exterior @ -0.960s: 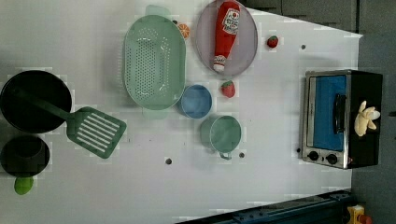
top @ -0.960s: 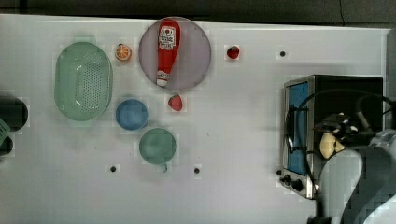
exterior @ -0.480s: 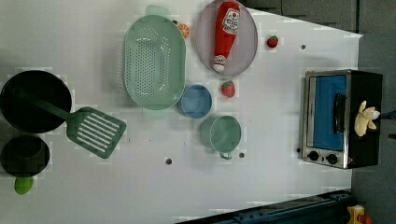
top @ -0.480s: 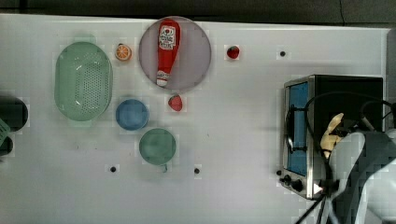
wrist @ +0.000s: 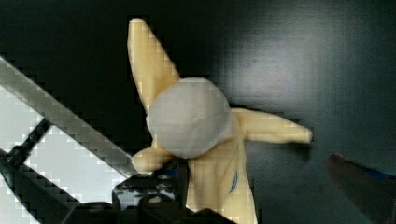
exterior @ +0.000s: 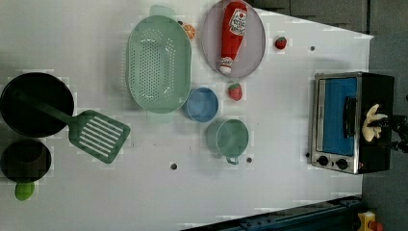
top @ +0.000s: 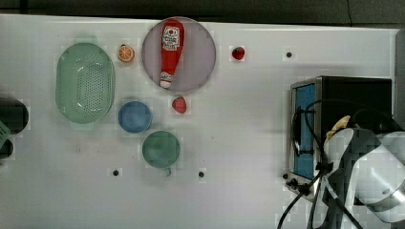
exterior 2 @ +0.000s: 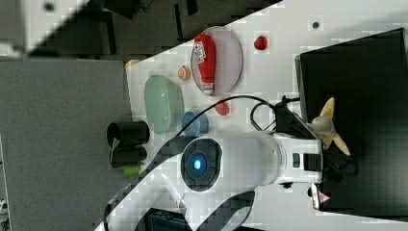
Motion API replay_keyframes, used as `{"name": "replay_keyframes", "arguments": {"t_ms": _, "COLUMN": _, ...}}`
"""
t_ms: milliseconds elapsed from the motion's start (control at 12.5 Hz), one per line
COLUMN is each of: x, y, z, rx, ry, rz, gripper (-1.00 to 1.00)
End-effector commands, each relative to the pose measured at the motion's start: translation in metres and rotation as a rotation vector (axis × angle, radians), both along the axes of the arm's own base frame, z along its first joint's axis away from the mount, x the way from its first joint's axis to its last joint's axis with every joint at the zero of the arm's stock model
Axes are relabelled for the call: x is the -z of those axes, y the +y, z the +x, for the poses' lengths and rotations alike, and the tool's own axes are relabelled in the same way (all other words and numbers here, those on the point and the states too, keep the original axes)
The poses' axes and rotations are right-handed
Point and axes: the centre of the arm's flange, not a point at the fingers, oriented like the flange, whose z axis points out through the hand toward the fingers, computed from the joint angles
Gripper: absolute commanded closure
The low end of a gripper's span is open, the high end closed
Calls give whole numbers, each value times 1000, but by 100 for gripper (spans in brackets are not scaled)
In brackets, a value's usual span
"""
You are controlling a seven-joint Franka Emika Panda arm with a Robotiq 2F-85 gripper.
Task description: Pick banana from oven and place on table.
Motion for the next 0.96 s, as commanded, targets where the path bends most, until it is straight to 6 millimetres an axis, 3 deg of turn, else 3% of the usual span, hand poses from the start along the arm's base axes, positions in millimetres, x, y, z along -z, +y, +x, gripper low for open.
{"name": "replay_keyframes", "arguments": {"t_ms": 80, "x": -25, "y": 3, "z": 11, "rx": -35, "ry": -85, "rz": -8, "gripper": -44}}
{"name": "replay_keyframes", "arguments": {"t_ms": 400, "x": -23, "y": 4, "z": 15, "rx": -42, "ry": -98, "rz": -24, "gripper": 48}}
{"name": "replay_keyframes", "arguments": {"t_ms": 560, "x": -29, "y": 4, "z": 18, "rx": -47, "ry": -108, "rz": -30, "gripper": 57}}
{"name": "replay_keyframes", "arguments": {"t_ms": 720, "x": -62, "y": 3, "z": 34, "rx": -70, "ry": -156, "rz": -68, "gripper": 57}}
{"name": "replay_keyframes", "arguments": {"t_ms": 960, "x": -159, "y": 19, "z": 56, "rx": -175, "ry": -158, "rz": -137, "gripper": 57}}
